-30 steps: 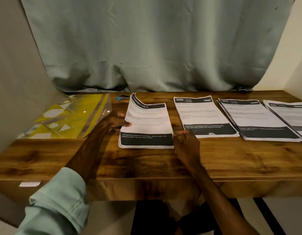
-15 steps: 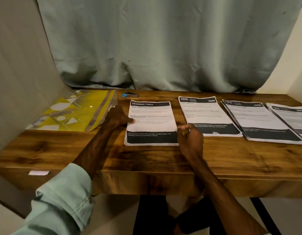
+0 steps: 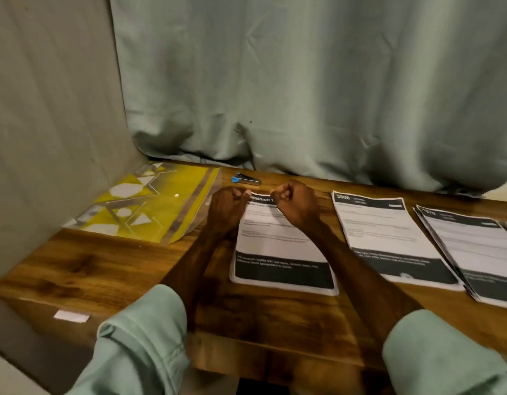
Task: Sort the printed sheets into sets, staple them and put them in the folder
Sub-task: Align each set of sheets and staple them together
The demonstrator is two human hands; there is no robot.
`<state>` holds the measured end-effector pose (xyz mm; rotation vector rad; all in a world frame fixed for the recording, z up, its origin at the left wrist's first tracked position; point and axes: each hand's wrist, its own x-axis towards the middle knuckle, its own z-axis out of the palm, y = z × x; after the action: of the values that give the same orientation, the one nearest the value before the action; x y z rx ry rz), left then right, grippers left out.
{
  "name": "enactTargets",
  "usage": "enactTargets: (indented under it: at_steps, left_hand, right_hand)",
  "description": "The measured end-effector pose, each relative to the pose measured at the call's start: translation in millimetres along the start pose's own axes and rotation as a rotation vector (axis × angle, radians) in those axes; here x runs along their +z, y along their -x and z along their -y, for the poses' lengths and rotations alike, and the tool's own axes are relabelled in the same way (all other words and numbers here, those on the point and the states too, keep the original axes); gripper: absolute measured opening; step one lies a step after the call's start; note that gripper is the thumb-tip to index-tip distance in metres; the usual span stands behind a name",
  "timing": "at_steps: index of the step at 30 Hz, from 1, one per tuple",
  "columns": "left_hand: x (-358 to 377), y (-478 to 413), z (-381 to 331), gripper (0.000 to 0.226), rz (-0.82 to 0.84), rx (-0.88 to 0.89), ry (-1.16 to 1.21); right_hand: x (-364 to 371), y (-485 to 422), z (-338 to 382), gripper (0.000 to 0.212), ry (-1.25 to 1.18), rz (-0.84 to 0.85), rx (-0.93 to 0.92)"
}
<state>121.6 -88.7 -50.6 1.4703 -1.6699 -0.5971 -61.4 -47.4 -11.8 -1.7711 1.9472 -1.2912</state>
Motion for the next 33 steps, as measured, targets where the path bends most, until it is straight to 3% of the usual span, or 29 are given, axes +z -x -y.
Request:
enactTargets:
  at_steps: [3,6,15,22,27,33]
  left_hand:
    - [0,3,6,0.044,-0.132,0.061,0.131]
    - [3,-1,14,0.034,-0.205,0.114,0.094]
    - [21,-25,39,0.039,-0.262,0.2,0.035]
    - [24,-27,40,0.04,-0.269,0.209,0.022]
    - [18,-27,37,0.04,-0.256,0.171,0.014]
    - [11,-26,34,0.043,-0.241,0.11,0.065]
  right_hand:
    - [27,-36,-5,0.015,0.01,0.098,0.0]
    - [57,-74,-12,0.021,0.116,0.182,-0.041]
    - [117,-147,-23,0.033,0.308,0.399,-0.168]
    - [136,-170,-13,0.034,0.407,0.409,-0.214]
    - [101,-163,-27,0.025,0.141,0.309,-0.13]
    - [-8,-106,-51,0.019,-0.186,0.27,0.004]
